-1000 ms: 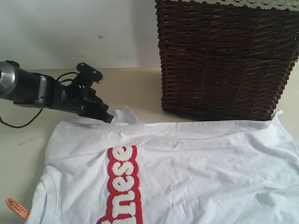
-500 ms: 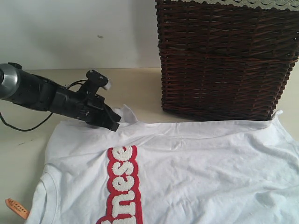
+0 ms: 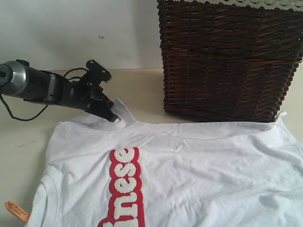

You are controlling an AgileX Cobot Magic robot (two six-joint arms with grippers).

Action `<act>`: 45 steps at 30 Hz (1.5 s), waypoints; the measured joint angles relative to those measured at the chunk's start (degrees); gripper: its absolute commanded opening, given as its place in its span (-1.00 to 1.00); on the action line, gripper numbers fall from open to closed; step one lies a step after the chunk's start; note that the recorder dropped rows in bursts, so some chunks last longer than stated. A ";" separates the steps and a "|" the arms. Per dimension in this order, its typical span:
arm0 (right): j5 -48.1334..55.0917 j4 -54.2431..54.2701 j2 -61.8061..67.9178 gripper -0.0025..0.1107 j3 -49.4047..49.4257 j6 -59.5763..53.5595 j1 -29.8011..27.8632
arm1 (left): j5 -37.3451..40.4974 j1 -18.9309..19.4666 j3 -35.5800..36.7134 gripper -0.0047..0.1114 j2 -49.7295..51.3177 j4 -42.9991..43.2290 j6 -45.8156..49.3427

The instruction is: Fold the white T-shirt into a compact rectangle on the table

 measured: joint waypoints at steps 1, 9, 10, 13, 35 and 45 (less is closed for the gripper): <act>0.00 0.00 0.00 -0.96 0.00 0.00 0.00 | -0.31 0.00 -0.45 -0.92 0.00 0.00 0.00; 0.00 0.00 0.00 -0.96 0.00 0.00 0.00 | -0.50 0.65 1.48 -0.92 -5.08 0.22 -1.95; 0.00 0.00 0.00 -0.96 0.00 0.00 0.00 | -0.19 0.80 2.02 -0.92 -5.75 0.56 -2.11; 0.00 0.00 0.00 -0.96 0.00 0.00 0.00 | -1.18 0.95 4.78 -0.92 -6.34 2.45 -2.46; 0.00 0.08 0.00 -0.96 0.00 0.00 0.00 | -0.26 1.52 2.74 -0.92 0.22 4.46 -0.15; 0.00 0.08 0.00 -0.96 0.00 0.00 0.00 | -10.19 0.94 -3.35 -0.92 2.44 8.77 0.08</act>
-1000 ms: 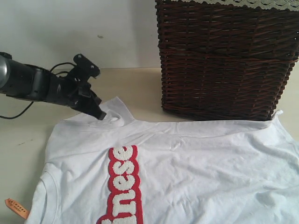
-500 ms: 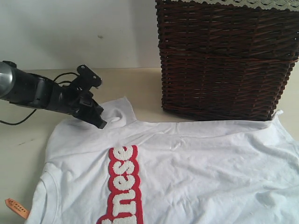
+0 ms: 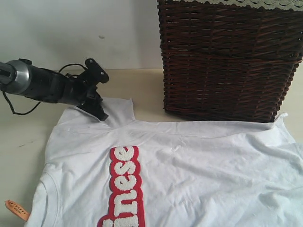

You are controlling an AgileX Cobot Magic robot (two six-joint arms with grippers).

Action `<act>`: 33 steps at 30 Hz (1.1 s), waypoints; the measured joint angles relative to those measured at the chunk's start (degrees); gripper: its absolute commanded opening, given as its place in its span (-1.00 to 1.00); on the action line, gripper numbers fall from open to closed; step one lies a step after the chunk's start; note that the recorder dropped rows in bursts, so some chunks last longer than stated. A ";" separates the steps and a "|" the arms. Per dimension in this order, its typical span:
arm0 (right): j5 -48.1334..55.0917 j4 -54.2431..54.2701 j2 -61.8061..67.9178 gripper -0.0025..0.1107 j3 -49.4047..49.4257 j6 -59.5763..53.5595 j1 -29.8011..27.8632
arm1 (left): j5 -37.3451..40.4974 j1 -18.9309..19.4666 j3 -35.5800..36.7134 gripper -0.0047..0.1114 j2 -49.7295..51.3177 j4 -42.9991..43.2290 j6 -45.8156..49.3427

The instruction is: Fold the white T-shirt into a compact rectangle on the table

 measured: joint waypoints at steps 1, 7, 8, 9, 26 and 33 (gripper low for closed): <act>0.00 0.00 0.00 -0.96 0.00 0.00 0.00 | -0.95 0.11 0.00 -0.92 -0.31 -0.86 0.00; 0.00 0.00 0.00 -0.96 0.00 0.00 0.00 | -1.65 2.19 0.76 -0.92 -7.20 -11.12 -0.10; 0.00 0.00 0.00 -0.96 0.00 0.00 0.00 | -1.24 2.47 1.24 -0.92 -8.92 -12.06 -0.21; 0.00 0.00 0.00 -0.96 0.00 0.00 0.00 | -0.67 2.81 1.85 -0.92 -10.63 -12.66 -0.21; 0.00 0.00 0.00 -0.96 0.00 0.00 0.00 | 33.88 14.15 39.65 -0.92 -45.83 12.60 -3.69; 0.00 0.00 0.00 -0.96 0.00 0.00 0.00 | 53.80 16.02 47.14 -0.92 -52.26 34.38 -4.23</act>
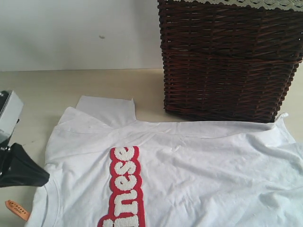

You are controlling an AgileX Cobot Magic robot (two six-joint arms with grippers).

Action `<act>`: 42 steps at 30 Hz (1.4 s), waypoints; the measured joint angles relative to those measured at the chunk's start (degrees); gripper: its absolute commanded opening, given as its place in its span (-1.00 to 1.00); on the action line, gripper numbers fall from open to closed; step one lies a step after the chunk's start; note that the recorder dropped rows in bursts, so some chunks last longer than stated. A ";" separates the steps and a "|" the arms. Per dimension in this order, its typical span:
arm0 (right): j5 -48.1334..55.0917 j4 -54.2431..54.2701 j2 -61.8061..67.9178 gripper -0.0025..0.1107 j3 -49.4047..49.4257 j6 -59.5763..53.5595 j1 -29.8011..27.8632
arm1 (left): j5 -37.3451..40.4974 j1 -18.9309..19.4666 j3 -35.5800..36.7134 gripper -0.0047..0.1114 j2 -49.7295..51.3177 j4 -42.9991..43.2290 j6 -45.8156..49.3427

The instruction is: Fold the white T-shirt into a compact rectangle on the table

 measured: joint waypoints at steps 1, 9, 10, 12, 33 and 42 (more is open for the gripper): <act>0.00 0.00 0.00 -0.96 0.00 0.00 0.00 | -0.34 0.00 0.92 -0.92 -0.56 0.61 -0.39; 0.00 0.00 0.00 -0.96 0.00 0.00 0.00 | -10.97 0.00 9.29 -0.92 -1.11 -13.09 4.02; 0.00 0.00 0.00 -0.96 0.00 0.00 0.00 | -10.87 0.00 9.38 -0.92 -0.79 -14.44 4.02; 0.00 0.00 0.00 -0.96 0.00 0.00 0.00 | -11.00 -1.30 9.38 -0.92 0.79 -17.88 4.16; 0.00 0.00 0.00 -0.96 0.00 0.00 0.00 | -29.86 -31.74 -1.67 -0.92 24.67 -33.36 4.38; 0.00 0.00 0.00 -0.96 0.00 0.00 0.00 | -29.30 -34.63 -6.75 -0.92 27.50 -33.35 4.38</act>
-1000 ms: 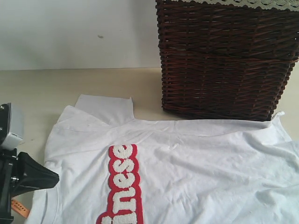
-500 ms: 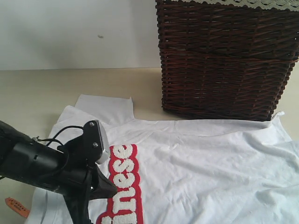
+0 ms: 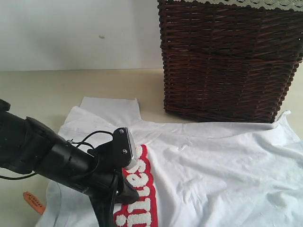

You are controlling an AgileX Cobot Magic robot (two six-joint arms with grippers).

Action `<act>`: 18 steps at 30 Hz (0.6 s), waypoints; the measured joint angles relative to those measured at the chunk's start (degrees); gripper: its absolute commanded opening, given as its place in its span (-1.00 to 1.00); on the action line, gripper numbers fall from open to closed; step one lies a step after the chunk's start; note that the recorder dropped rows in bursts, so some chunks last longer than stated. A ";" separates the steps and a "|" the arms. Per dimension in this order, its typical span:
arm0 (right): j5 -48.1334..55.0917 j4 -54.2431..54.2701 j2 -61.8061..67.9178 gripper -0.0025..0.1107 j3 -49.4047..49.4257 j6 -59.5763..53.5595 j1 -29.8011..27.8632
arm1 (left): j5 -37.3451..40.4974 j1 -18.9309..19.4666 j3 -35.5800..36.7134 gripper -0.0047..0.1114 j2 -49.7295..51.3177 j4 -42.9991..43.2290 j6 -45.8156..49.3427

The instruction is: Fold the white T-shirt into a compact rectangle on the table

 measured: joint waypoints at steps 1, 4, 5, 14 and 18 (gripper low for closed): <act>0.00 0.00 0.00 -0.96 0.00 0.00 0.00 | 0.81 -0.49 -0.53 -0.92 0.13 0.00 0.00; 0.00 0.00 0.00 -0.96 0.00 0.00 0.00 | 2.86 -1.58 -0.56 -0.92 0.45 0.00 0.00; 0.00 0.00 0.00 -0.96 0.00 0.00 0.00 | 2.56 -1.69 -0.66 -0.92 0.45 -0.11 -0.11; 0.00 0.00 0.00 -0.96 0.00 0.00 0.00 | -17.72 14.04 1.59 -0.92 -11.57 -3.20 -10.70; 0.00 0.00 0.00 -0.96 0.00 0.00 0.00 | -10.43 23.77 7.83 -0.92 -16.54 7.28 -11.81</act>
